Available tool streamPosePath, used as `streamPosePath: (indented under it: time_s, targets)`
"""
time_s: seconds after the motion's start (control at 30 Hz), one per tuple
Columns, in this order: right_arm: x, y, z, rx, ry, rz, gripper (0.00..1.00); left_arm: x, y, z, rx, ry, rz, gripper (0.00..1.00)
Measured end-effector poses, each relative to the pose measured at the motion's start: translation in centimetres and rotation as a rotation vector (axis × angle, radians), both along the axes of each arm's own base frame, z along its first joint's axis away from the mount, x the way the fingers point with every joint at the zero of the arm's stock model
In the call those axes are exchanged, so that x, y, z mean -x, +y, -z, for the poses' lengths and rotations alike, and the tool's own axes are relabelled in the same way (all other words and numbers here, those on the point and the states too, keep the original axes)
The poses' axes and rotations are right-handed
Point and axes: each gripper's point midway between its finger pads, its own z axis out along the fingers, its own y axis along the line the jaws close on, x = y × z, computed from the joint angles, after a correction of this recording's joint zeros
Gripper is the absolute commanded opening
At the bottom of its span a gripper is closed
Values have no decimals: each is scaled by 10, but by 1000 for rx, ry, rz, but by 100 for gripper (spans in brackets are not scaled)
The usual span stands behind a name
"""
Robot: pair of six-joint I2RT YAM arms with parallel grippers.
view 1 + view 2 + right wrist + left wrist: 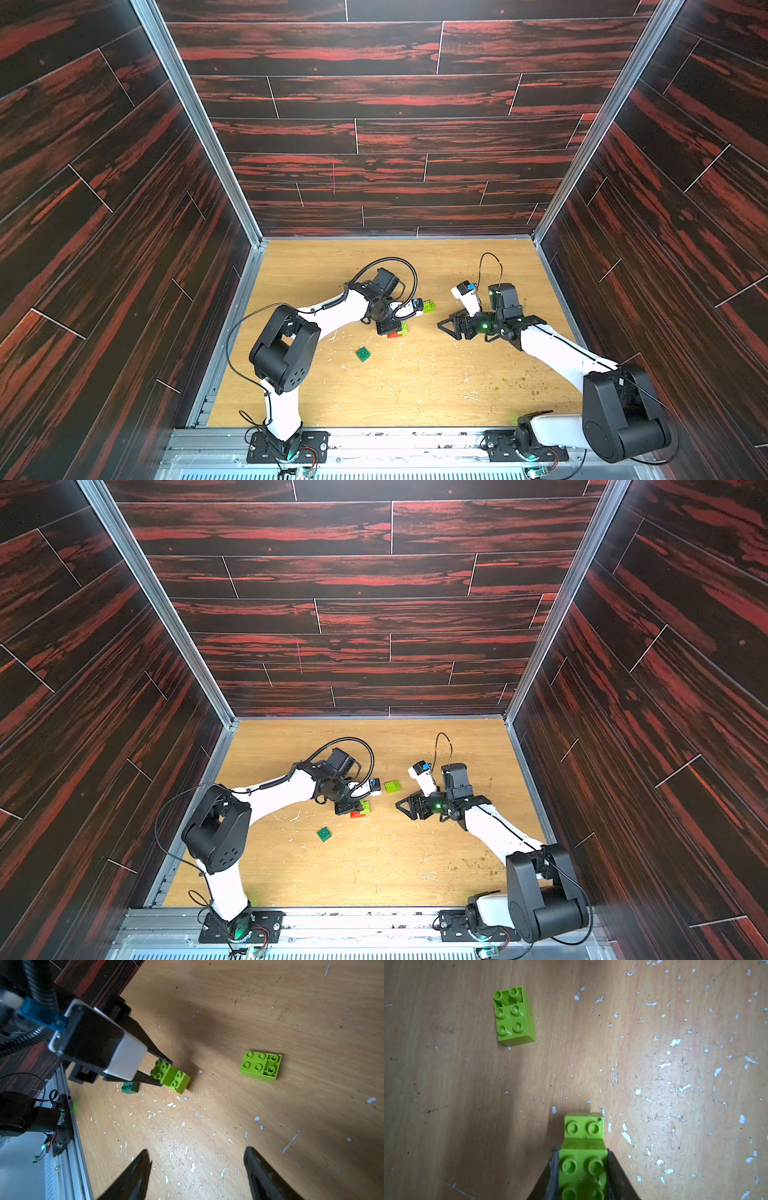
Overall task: Assemble the letter s with lego
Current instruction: Assemble the lego brick with the lego brick.
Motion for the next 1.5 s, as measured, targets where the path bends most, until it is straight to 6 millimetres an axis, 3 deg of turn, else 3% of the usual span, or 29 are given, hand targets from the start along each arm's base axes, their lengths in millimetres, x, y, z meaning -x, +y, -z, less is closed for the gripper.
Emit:
streamPosePath:
  time_s: [0.73,1.0,1.27,1.4,1.5]
  targets:
    - [0,0,0,-1,1,-1,74,-2,-4,1,15,42,8,1]
    - [0,0,0,-1,1,0,74,-4,-6,0,28,30,3,23]
    - [1,0,1,1,7,-1,74,-5,-6,-2,39,31,-8,38]
    - [2,0,1,1,9,-1,74,-5,-4,-4,44,36,-18,61]
    - [2,0,1,1,11,-1,74,-4,-1,-7,45,44,-27,68]
